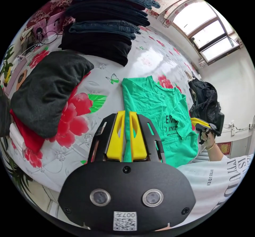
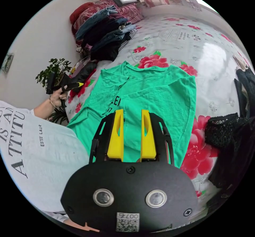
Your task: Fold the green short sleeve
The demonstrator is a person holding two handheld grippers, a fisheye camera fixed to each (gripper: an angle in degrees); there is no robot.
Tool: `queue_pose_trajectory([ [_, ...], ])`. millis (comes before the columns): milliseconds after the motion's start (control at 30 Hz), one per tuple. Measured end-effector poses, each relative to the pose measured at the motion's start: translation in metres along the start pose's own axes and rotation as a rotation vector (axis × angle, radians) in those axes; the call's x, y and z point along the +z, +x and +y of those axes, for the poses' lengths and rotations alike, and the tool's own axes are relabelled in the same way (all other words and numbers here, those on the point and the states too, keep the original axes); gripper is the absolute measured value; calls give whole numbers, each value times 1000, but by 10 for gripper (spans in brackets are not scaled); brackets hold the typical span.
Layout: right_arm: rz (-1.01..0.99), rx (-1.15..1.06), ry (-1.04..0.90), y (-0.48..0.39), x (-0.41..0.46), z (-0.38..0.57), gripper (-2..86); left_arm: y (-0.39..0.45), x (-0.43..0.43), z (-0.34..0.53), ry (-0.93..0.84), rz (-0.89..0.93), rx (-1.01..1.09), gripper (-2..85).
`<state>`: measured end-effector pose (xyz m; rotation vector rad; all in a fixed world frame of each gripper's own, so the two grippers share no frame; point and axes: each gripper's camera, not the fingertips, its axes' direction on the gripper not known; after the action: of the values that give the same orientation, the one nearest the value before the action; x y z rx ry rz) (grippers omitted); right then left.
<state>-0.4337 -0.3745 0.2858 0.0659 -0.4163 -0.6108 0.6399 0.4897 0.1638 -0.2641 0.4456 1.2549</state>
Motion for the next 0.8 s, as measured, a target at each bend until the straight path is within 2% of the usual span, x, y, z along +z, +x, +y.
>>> queue_pose_trajectory([
  [133,169,120,56,39,-11,-31,72,-6,17,-43,-11,2,30,73],
  [233,193,239,110,80,-24,-59,74,-11,39,-83,-42,37,35,86],
  [400,183,278,-43,128,-6,-103,73,-13,93,-135,-151,89,-14,80],
  [467,141,287,-151,142,14,-110,60,-7,98,-140,-130,-18,-7,53],
  [533,171,288,-117,144,10,-109,41,-3,105,-142,-135,-61,19,26],
  [633,43,246,-86,146,-6,-103,18,-4,104,-144,-134,8,63,5],
  [733,10,154,33,133,-49,-84,8,-11,74,-141,-34,123,79,-1],
  [800,-20,100,106,123,-81,-65,6,-6,39,-127,47,217,184,-3],
])
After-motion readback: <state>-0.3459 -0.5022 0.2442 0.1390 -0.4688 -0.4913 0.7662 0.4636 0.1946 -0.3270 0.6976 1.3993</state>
